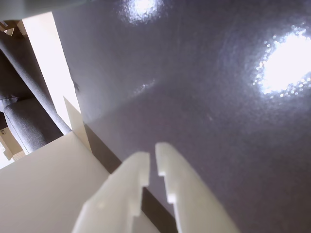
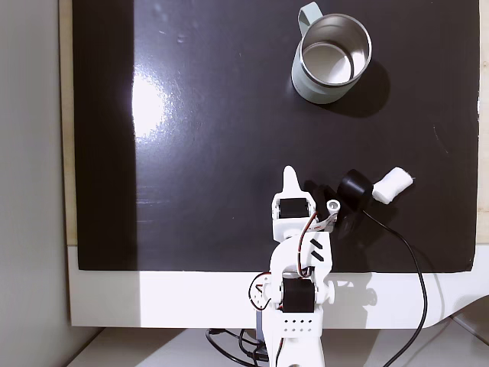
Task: Grasp a gauze and put it in the cup.
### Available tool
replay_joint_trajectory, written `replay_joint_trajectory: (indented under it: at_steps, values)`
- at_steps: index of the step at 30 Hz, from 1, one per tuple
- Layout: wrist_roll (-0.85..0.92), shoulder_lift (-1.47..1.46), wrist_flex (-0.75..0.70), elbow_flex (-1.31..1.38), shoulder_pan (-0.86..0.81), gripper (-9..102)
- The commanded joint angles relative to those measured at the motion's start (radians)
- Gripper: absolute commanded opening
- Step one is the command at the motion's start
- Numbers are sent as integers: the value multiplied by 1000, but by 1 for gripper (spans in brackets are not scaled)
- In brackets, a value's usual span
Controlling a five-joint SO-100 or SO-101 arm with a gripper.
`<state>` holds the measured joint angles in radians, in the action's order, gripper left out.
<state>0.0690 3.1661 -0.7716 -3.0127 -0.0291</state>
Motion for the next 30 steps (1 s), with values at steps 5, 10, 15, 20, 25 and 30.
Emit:
replay_joint_trajectory:
  at_steps: [5,10,15,20,25,30]
  values:
    - [-74,12,29,8,-8,0]
    - [-74,12,29,8,-8,0]
    - [-64,12,17,12,-6,0]
    - [-12,12,-146,166,-14,0]
    - [109,-94,-259,399,-37,0]
    - [230,-299,-445,735,-100,0]
